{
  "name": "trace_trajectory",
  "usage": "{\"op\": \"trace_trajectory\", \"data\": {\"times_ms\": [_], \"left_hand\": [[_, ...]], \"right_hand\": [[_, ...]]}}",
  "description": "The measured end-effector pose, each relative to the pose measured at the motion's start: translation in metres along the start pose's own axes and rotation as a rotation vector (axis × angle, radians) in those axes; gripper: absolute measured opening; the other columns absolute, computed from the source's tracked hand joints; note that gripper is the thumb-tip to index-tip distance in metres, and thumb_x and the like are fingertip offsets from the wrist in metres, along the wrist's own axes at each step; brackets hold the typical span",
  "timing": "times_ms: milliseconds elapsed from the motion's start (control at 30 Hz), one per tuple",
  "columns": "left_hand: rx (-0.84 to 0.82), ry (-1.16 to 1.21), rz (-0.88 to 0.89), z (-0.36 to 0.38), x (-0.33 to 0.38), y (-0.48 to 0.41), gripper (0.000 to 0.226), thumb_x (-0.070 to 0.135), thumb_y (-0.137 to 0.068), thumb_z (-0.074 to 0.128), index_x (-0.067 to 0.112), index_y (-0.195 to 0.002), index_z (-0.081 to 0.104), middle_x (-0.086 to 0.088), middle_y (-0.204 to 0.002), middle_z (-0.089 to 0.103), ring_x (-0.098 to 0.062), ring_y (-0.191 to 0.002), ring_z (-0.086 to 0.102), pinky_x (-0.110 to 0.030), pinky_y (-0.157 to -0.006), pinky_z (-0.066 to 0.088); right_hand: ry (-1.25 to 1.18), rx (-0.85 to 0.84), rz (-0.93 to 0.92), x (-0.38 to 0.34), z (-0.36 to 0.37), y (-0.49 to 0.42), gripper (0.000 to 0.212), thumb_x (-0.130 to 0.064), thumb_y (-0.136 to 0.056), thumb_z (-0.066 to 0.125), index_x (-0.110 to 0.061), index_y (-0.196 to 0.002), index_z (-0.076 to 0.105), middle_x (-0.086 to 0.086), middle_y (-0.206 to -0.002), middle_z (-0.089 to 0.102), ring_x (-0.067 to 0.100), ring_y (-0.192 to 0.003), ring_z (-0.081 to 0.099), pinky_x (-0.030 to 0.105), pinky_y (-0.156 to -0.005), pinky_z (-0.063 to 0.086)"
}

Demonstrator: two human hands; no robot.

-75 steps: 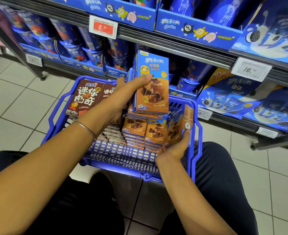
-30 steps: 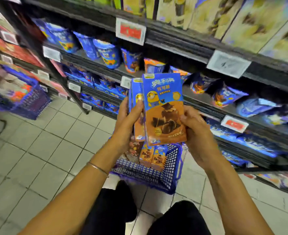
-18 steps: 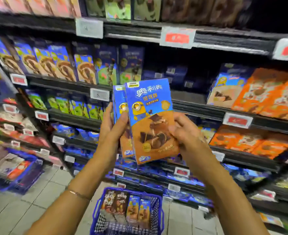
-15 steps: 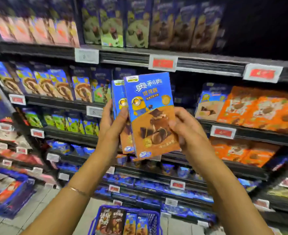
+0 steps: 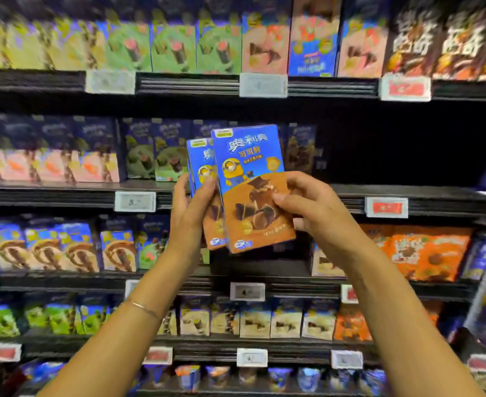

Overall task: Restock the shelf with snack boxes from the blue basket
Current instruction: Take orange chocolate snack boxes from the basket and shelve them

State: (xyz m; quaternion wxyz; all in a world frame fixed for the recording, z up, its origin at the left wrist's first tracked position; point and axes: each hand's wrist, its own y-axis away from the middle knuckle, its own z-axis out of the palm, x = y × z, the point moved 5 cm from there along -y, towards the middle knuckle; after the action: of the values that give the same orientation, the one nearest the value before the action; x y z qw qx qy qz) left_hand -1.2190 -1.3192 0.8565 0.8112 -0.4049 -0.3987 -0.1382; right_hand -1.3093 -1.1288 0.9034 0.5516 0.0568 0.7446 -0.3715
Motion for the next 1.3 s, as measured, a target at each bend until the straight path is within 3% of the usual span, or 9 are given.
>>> {"op": "trace_trajectory", "data": {"times_ms": [200,333,400,467,533,667,767,867,1300], "left_hand": [[0.028,0.041,0.071,-0.018,0.015,-0.033,0.072,0.040,-0.082,0.077,0.007,-0.139,0.049,-0.006,-0.122,0.075,-0.023,-0.103,0.075,-0.036,-0.081,0.062],[0.016,-0.024,0.097,-0.018,0.028,-0.049,0.067,0.044,-0.082,0.077,0.013,-0.136,0.053,-0.004,-0.121,0.076,-0.023,-0.104,0.076,-0.037,-0.081,0.062],[0.017,-0.059,0.106,-0.015,0.033,-0.058,0.066,0.046,-0.083,0.076,0.011,-0.134,0.056,-0.011,-0.124,0.075,-0.029,-0.107,0.075,-0.044,-0.085,0.063],[0.037,-0.049,0.104,-0.011,0.036,-0.068,0.078,0.048,-0.083,0.076,0.001,-0.141,0.052,-0.023,-0.131,0.070,-0.037,-0.109,0.072,-0.054,-0.095,0.060],[0.055,-0.054,0.100,-0.008,0.037,-0.077,0.085,0.050,-0.082,0.076,-0.002,-0.144,0.050,-0.027,-0.134,0.067,-0.041,-0.111,0.071,-0.060,-0.100,0.056],[0.058,-0.110,0.092,-0.001,0.033,-0.089,0.087,0.052,-0.081,0.076,-0.001,-0.146,0.050,-0.027,-0.136,0.067,-0.051,-0.120,0.067,-0.066,-0.105,0.053],[0.072,-0.113,0.086,0.003,0.029,-0.094,0.093,0.051,-0.079,0.077,0.000,-0.150,0.046,-0.026,-0.139,0.066,-0.052,-0.122,0.065,-0.064,-0.104,0.054],[0.082,-0.134,0.086,0.007,0.023,-0.096,0.090,0.050,-0.079,0.077,-0.001,-0.148,0.048,-0.026,-0.136,0.067,-0.051,-0.121,0.066,-0.063,-0.103,0.055],[0.136,-0.138,0.108,0.013,0.015,-0.096,0.094,0.053,-0.076,0.076,0.003,-0.149,0.046,-0.019,-0.135,0.070,-0.038,-0.115,0.073,-0.049,-0.093,0.062]], "right_hand": [[-0.020,0.244,0.039,0.026,-0.062,-0.054,0.024,-0.016,-0.098,0.060,-0.009,-0.121,0.065,0.011,-0.111,0.075,0.027,-0.100,0.074,0.040,-0.078,0.060],[0.198,0.384,0.079,0.056,-0.092,-0.102,0.015,-0.012,-0.097,0.062,-0.022,-0.108,0.064,-0.006,-0.093,0.076,0.011,-0.083,0.076,0.023,-0.058,0.058],[0.281,0.441,0.132,0.074,-0.103,-0.130,0.012,-0.015,-0.097,0.064,-0.021,-0.107,0.062,0.000,-0.096,0.074,0.016,-0.090,0.075,0.031,-0.066,0.061],[0.356,0.468,0.222,0.088,-0.112,-0.154,0.021,-0.019,-0.093,0.066,-0.013,-0.112,0.061,0.012,-0.109,0.071,0.029,-0.102,0.070,0.049,-0.087,0.059],[0.466,0.484,0.280,0.093,-0.119,-0.174,0.027,-0.017,-0.088,0.065,-0.006,-0.112,0.062,0.019,-0.114,0.068,0.037,-0.105,0.067,0.053,-0.092,0.057],[0.775,0.421,0.342,0.096,-0.125,-0.199,0.033,-0.012,-0.092,0.054,0.010,-0.114,0.065,0.029,-0.123,0.065,0.043,-0.114,0.061,0.038,-0.092,0.050],[0.865,0.317,0.392,0.103,-0.126,-0.213,0.038,-0.011,-0.099,0.048,0.004,-0.133,0.056,0.025,-0.138,0.056,0.037,-0.127,0.054,0.033,-0.099,0.044],[1.039,0.301,0.274,0.101,-0.121,-0.227,0.038,-0.021,-0.105,0.045,-0.001,-0.136,0.055,0.024,-0.142,0.055,0.037,-0.129,0.054,0.036,-0.102,0.043],[1.086,0.317,0.234,0.110,-0.116,-0.253,0.040,-0.027,-0.102,0.048,-0.005,-0.135,0.053,0.023,-0.137,0.059,0.040,-0.124,0.058,0.042,-0.099,0.047]]}}
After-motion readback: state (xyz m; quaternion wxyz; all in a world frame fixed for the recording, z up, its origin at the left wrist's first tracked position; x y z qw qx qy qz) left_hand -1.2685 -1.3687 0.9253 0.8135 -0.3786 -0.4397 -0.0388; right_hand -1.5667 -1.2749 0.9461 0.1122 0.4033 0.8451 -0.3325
